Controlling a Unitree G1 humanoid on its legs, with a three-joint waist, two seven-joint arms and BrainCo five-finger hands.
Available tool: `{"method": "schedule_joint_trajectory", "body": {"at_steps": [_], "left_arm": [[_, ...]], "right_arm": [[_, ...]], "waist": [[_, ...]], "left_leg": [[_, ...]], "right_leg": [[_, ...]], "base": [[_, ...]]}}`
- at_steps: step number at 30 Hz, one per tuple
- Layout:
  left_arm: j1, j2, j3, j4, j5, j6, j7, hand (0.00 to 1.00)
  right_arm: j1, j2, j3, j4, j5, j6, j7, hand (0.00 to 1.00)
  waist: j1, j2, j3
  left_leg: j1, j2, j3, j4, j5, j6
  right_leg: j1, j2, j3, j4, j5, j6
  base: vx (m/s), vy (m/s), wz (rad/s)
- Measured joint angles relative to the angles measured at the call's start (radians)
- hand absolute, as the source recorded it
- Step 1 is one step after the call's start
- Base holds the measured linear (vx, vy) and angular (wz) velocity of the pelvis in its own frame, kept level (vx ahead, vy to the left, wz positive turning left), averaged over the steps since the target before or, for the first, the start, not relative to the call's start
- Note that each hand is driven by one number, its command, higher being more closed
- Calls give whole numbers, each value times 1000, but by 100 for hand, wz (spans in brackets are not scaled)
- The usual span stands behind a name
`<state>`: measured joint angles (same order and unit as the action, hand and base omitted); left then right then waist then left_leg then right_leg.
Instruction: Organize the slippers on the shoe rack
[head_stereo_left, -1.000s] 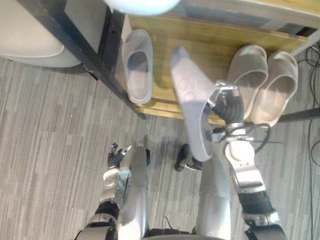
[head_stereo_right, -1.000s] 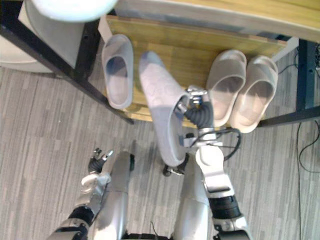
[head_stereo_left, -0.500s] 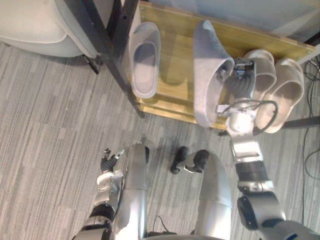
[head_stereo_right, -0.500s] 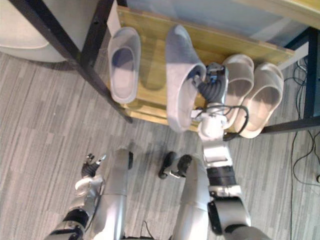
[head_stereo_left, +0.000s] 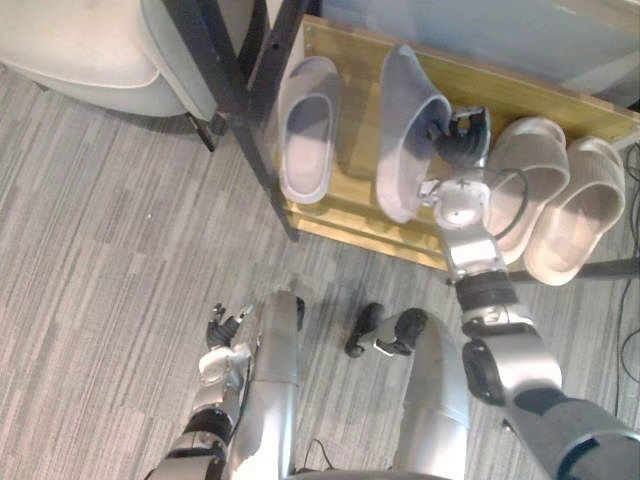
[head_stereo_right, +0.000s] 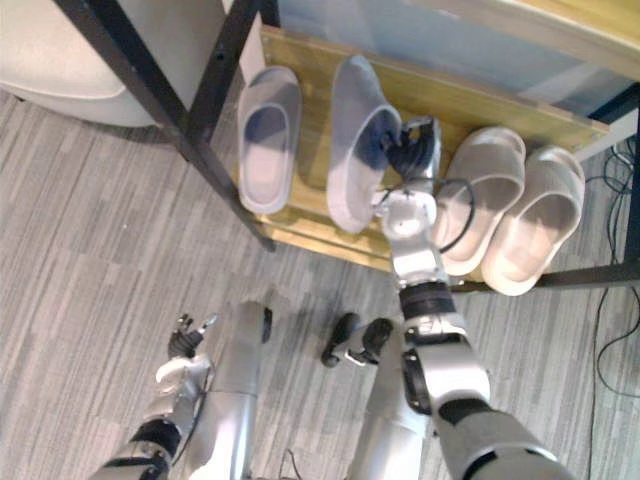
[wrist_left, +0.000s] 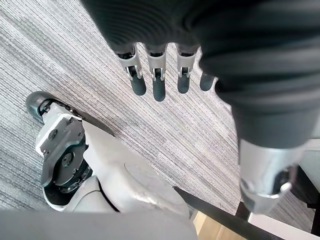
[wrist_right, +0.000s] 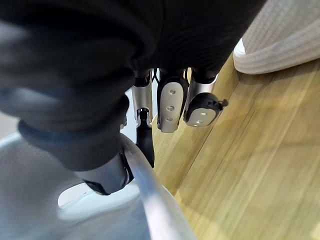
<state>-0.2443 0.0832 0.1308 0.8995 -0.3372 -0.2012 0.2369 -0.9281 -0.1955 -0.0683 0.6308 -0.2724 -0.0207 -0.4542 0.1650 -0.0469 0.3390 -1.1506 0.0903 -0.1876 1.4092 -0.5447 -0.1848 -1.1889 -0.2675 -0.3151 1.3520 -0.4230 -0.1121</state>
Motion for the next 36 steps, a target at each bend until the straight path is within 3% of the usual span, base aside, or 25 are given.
{"method": "schedule_joint_trajectory", "body": {"at_steps": [1,2,10,25,30,36], "left_arm": [[-1,0,-2,1,0,0,1,0],[-1,0,-5,1,0,0,2,0],[1,-1,-27,39,-4,-10,27,0],[1,-3,-33,47,-23,-9,43,0],[1,-3,-31,54,-40,-8,41,0],[2,1,-28,60,-40,-5,40,0]], "right_arm": [[-8,3,1,18,1,1,0,100],[-9,4,0,22,1,3,-1,0],[-58,10,-3,130,14,6,-29,0],[-70,35,-7,131,128,-3,-17,0],[25,57,-1,20,206,-22,6,0],[308,176,57,-196,308,-98,29,0]], "waist": [[2,0,-1],[5,1,-1],[9,10,-36],[9,13,-38],[8,13,-38],[4,12,-43]], "left_leg": [[0,0,0,0,0,0],[0,0,0,0,0,0],[-1,-4,2,-4,0,0],[2,-3,4,-10,0,-1],[3,4,9,-14,0,0],[13,14,18,-19,-1,-3]], "right_leg": [[0,0,0,1,0,-1],[0,-2,0,2,-1,-2],[-1,-11,-3,4,-6,-4],[-1,-12,-2,3,-12,-8],[-1,-9,-2,-3,-12,-7],[4,5,6,-13,-10,-3]], "base": [[0,0,0],[0,0,0],[0,0,0],[0,0,0],[0,0,-1],[0,0,-6]]}}
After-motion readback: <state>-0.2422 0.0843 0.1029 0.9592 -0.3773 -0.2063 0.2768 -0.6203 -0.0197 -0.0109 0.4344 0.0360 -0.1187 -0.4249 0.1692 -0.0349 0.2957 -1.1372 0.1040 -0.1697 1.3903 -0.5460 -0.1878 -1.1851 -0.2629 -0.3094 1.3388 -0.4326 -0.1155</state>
